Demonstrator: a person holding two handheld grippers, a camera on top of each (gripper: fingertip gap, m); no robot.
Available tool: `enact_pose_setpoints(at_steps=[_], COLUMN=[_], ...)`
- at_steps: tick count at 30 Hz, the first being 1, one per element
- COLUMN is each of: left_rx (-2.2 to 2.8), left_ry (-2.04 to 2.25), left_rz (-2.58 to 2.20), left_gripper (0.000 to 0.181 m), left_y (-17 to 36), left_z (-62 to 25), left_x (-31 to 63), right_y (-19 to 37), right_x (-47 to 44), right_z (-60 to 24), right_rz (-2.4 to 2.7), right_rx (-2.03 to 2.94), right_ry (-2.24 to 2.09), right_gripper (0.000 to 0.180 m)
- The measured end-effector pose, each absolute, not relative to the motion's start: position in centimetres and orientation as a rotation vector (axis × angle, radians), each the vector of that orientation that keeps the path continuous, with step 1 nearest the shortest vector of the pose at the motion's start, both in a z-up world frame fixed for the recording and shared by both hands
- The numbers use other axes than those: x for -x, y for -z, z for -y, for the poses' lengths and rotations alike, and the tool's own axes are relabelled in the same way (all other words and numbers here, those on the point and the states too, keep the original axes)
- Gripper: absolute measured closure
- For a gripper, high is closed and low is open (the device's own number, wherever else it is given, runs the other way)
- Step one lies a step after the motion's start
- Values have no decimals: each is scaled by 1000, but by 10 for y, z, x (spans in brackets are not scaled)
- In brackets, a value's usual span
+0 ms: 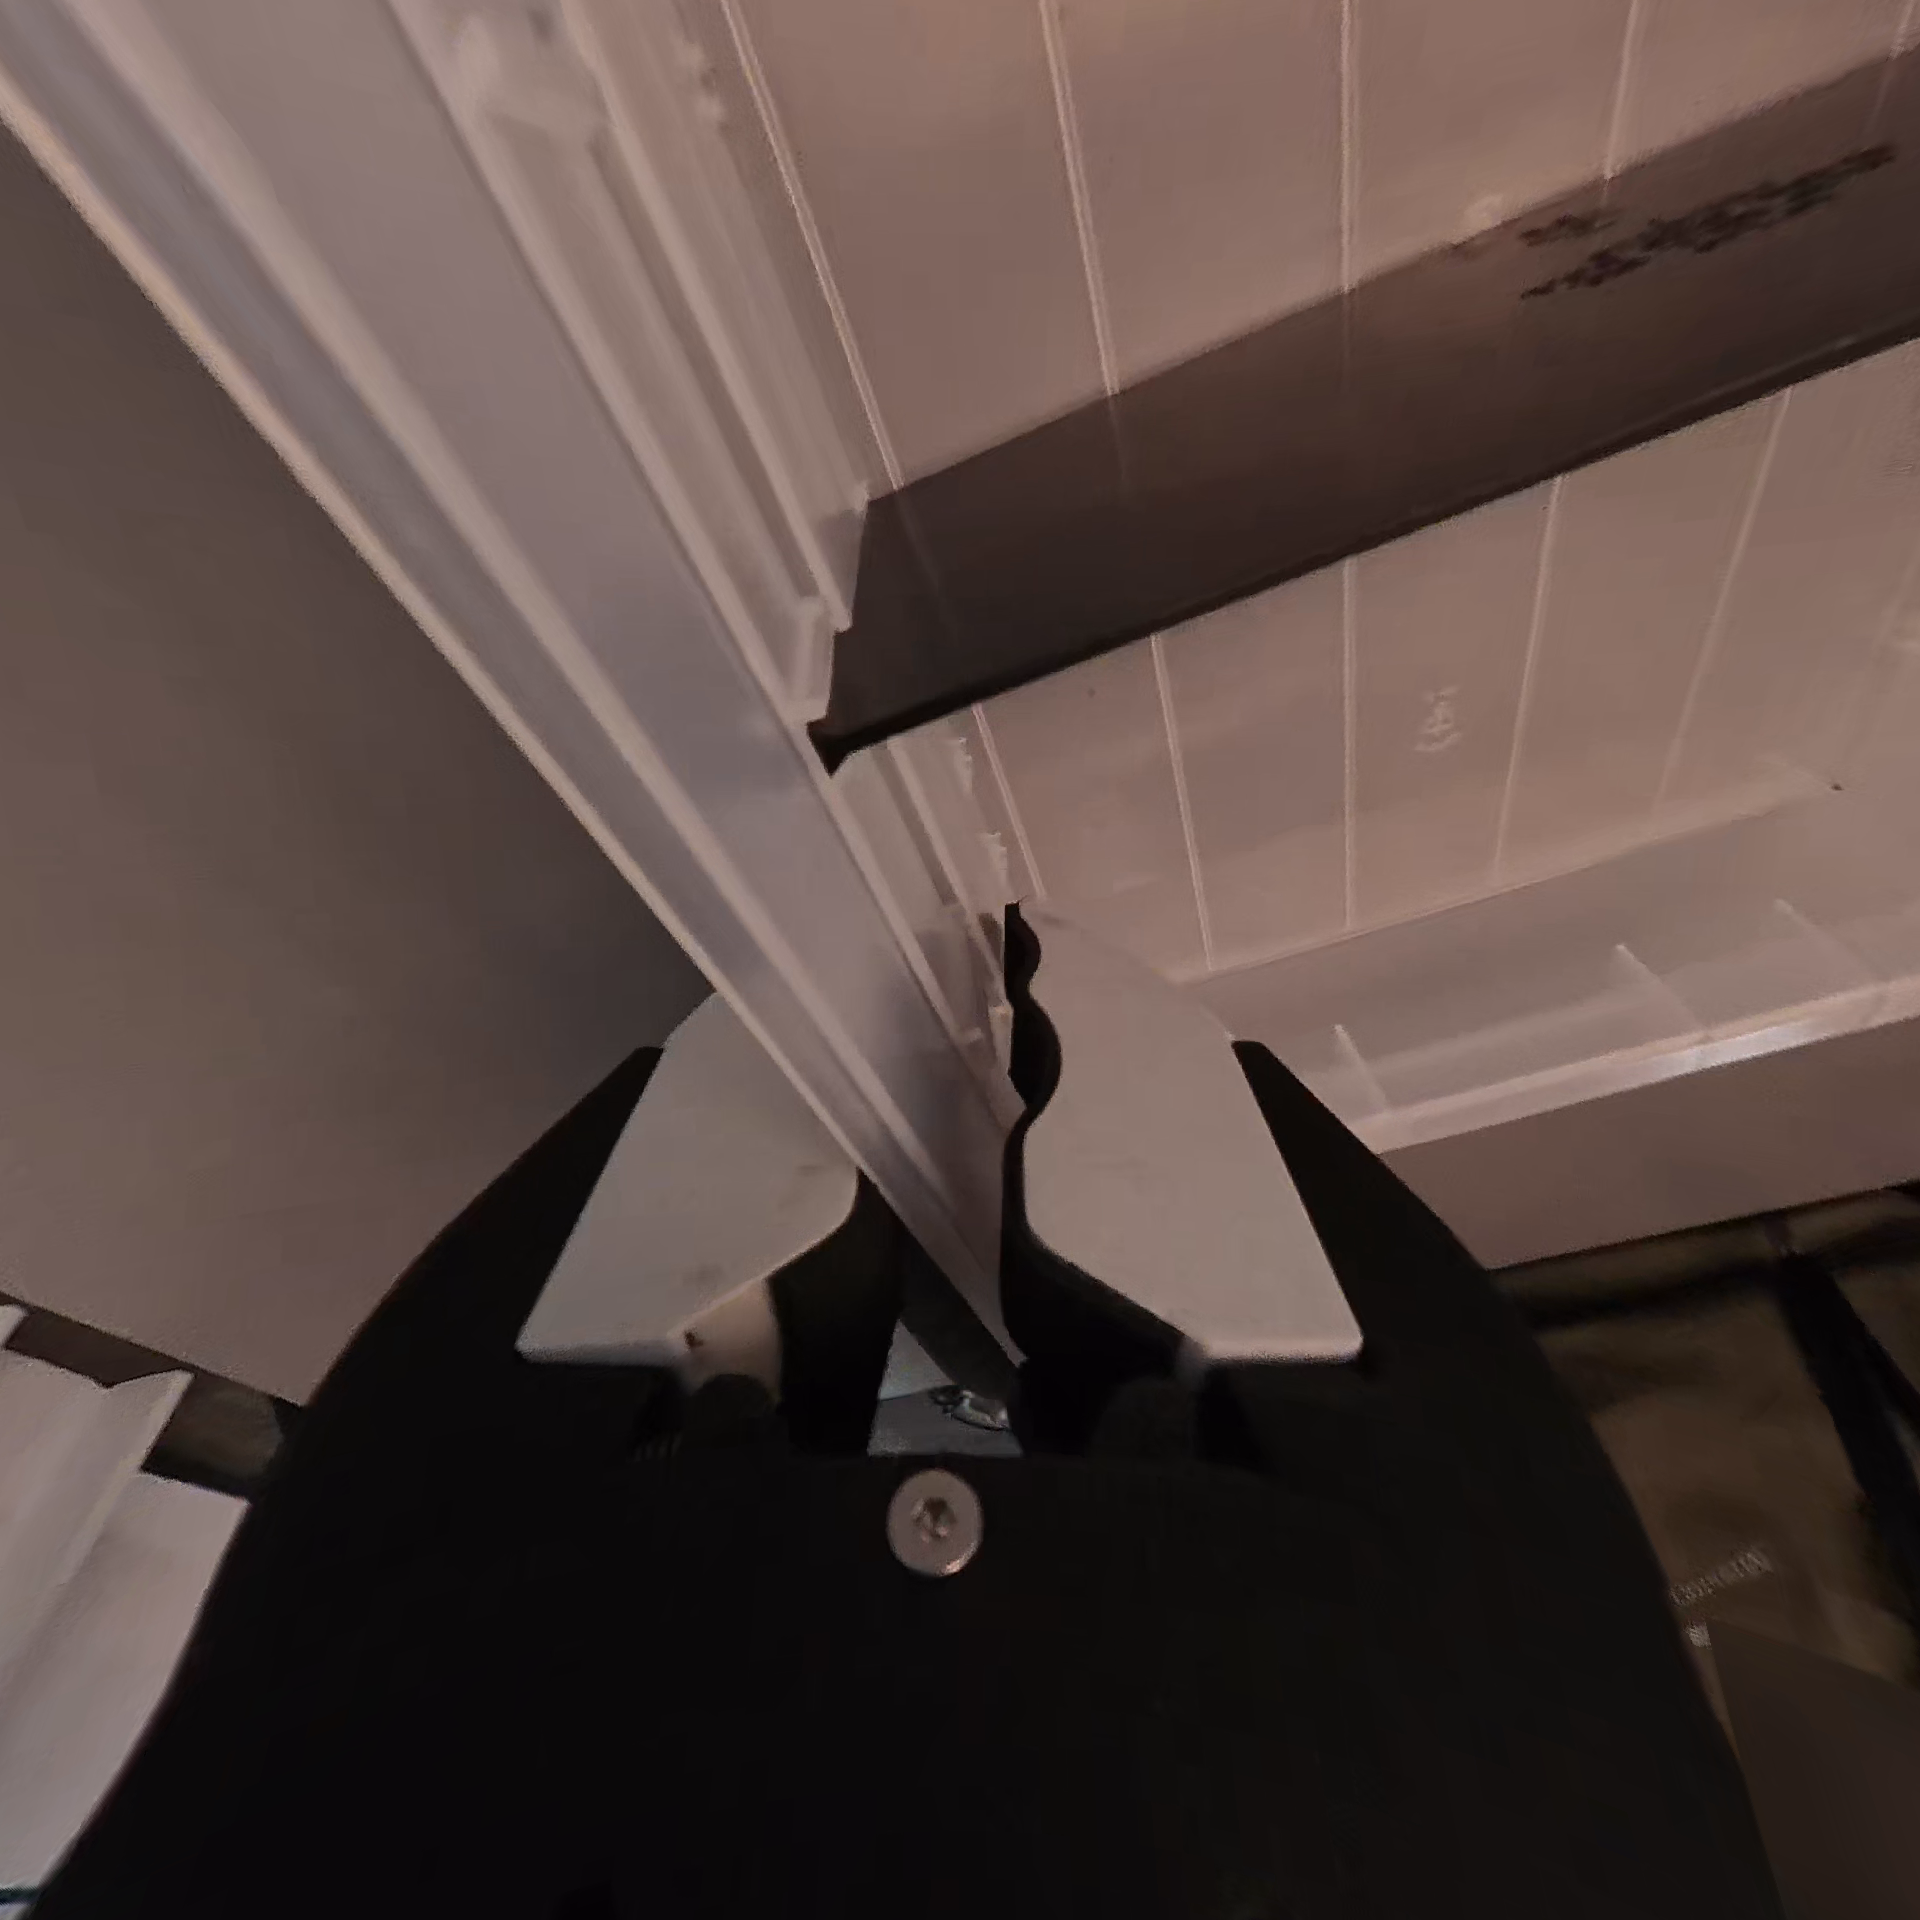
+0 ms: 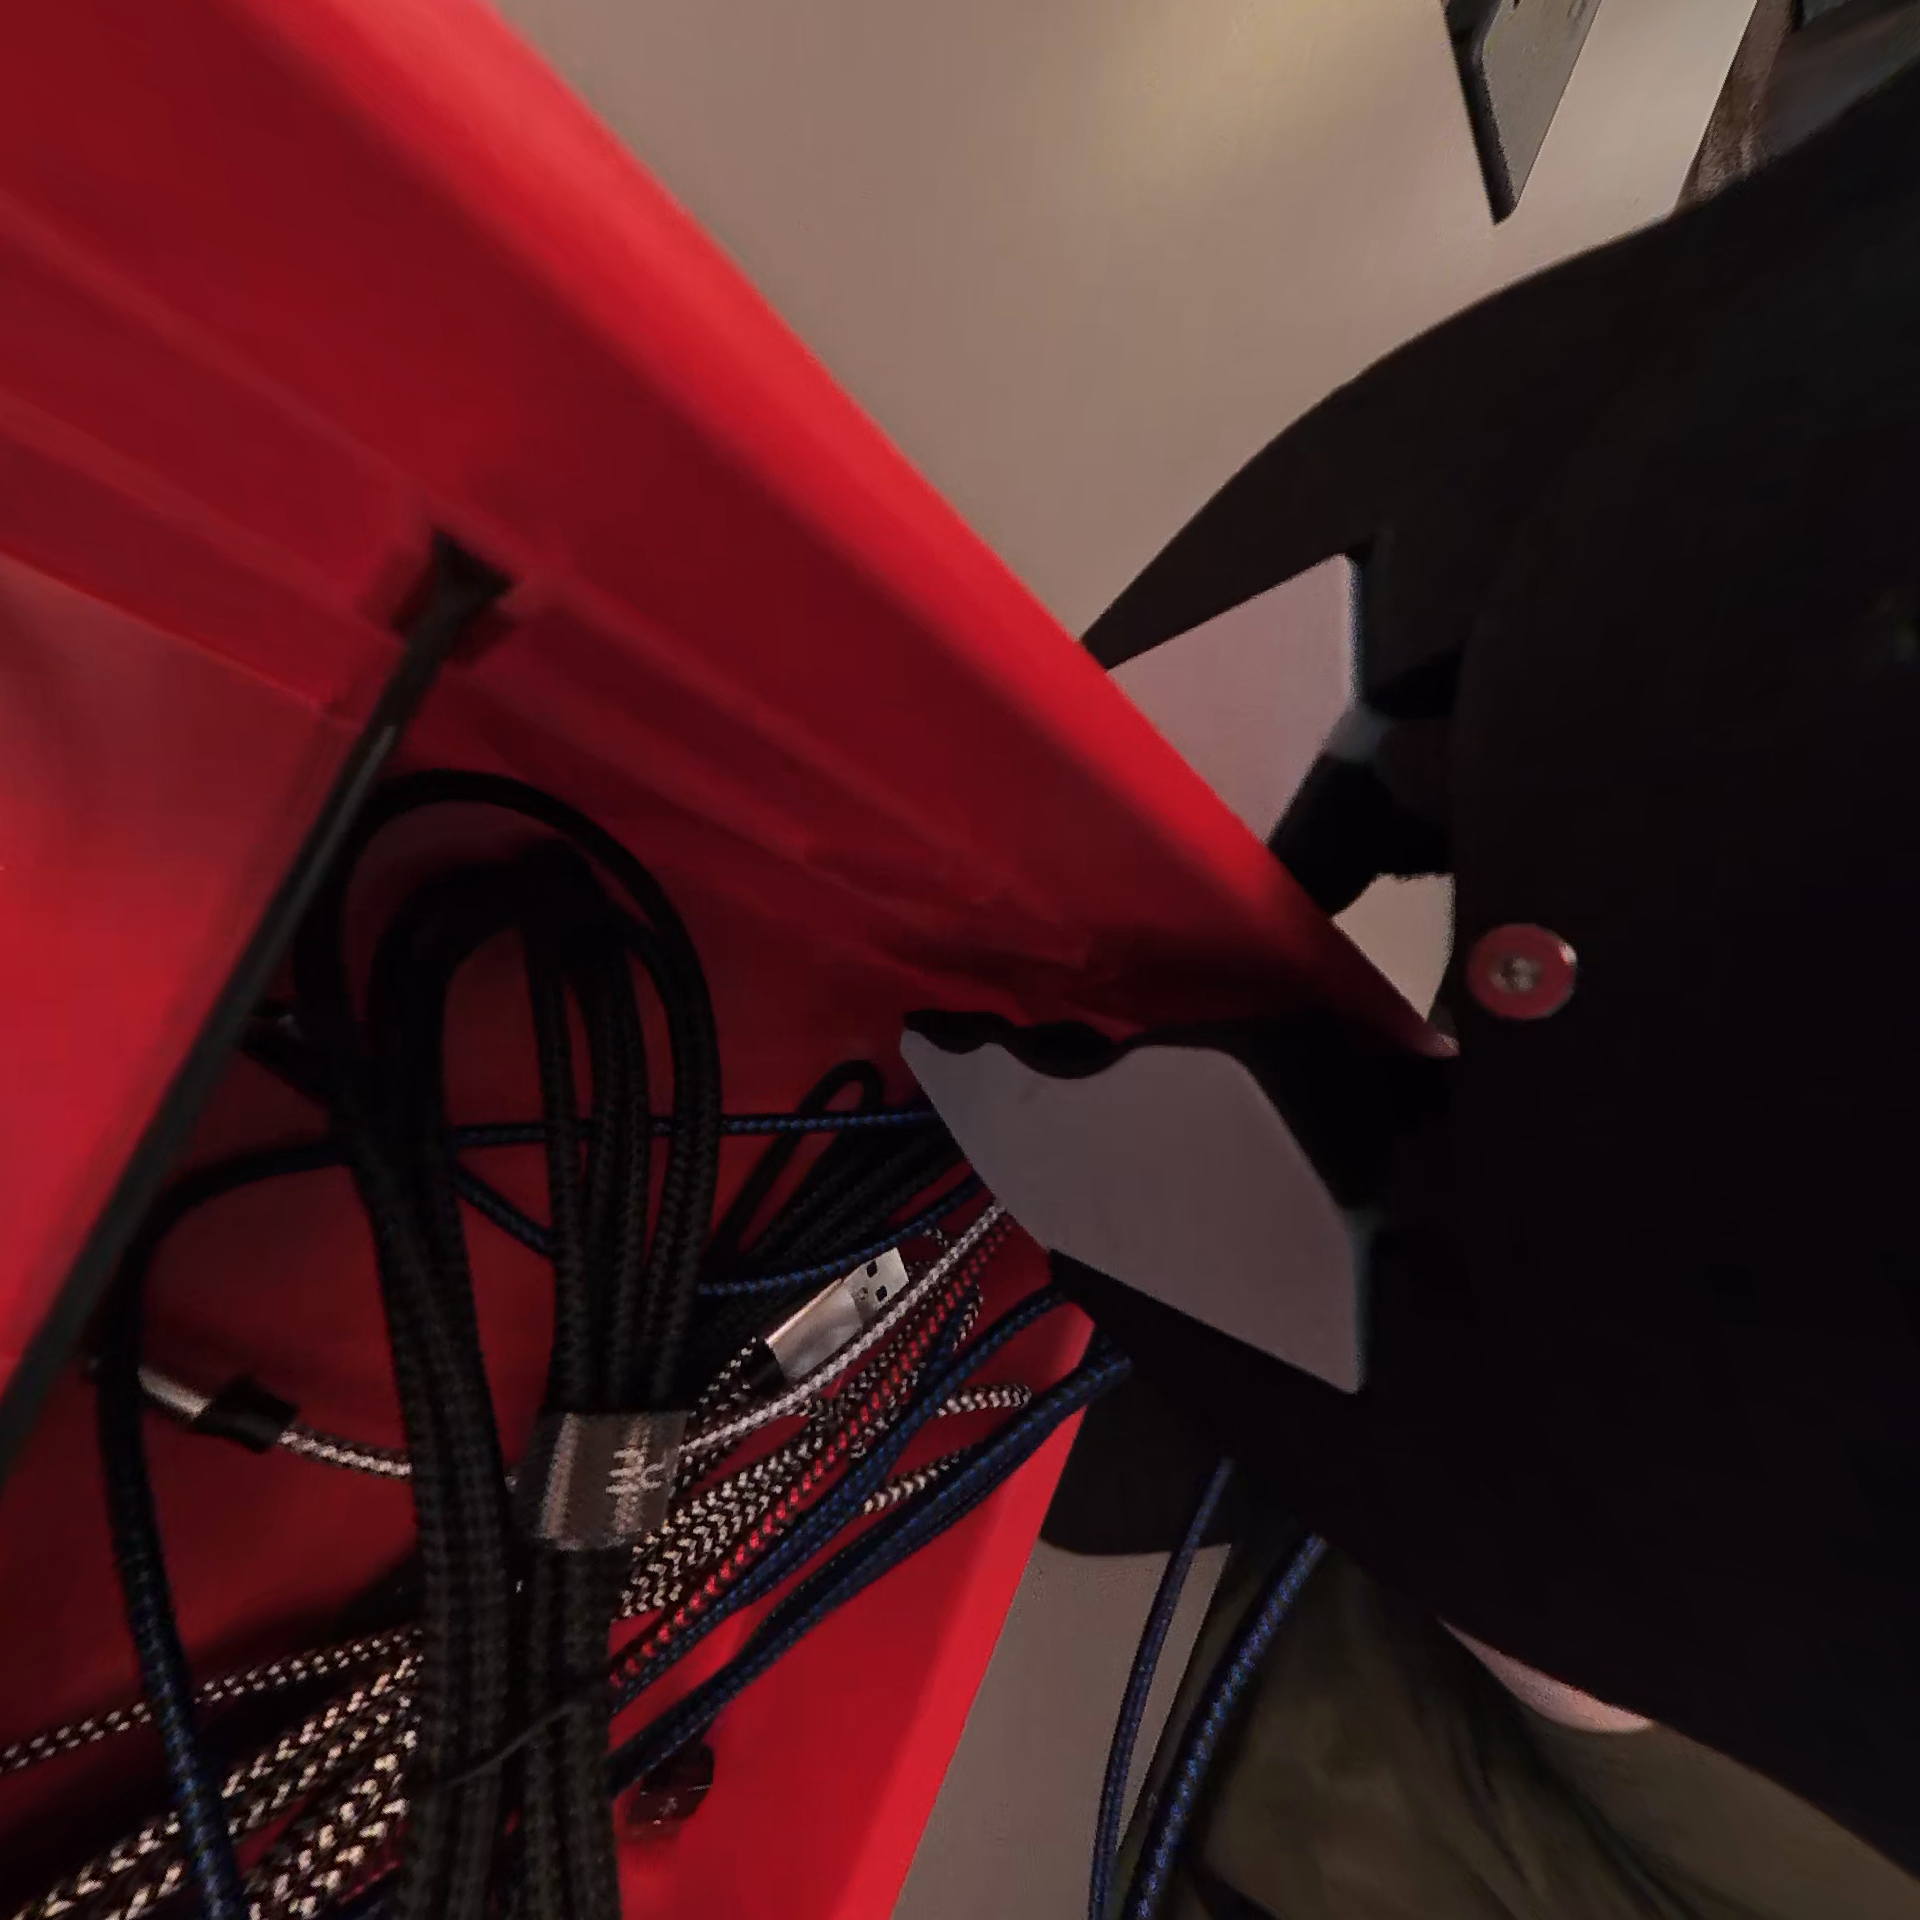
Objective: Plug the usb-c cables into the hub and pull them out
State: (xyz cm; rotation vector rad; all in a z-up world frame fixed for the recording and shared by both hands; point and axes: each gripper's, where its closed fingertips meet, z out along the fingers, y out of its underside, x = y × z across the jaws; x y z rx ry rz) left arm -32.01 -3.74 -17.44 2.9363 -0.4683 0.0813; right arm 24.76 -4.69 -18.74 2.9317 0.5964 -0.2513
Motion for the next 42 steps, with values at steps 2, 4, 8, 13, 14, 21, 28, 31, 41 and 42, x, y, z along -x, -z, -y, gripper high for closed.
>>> enact_pose_setpoints(at_steps=[2,4,8,13,14,21,28,31,41,42], left_rx=[-2937,-2937,-2938,-2940,-2936,-3008,-3306,-3526,-4315,-4382], left_ry=[-55,-27,4,-2,-12,-88,-142,-106,-81,-52], left_rz=[511,549,610,648,655,709,643,541,486,498], left_gripper=[162,159,155,154,153,148,152,153,141,136], left_y=[175,175,176,176,175,153,95,61,-75,-85], left_z=[35,33,31,30,31,33,25,12,-7,-5], left_x=[309,300,287,280,280,277,295,314,332,333], right_y=[187,186,185,185,185,170,101,66,-5,2], right_x=[-234,-221,-199,-184,-185,-193,-184,-150,46,65], right_z=[48,49,51,51,50,36,16,14,41,54], right_rz=[-605,-607,-615,-648,-653,-640,-672,-904,-2078,-2093], right_rx=[-2898,-2869,-2832,-2818,-2818,-2938,-3280,-3405,-3494,-3389], right_ry=[242,214,167,135,127,45,-178,-256,470,680], right_gripper=[162,160,159,156,156,133,132,132,130,131])
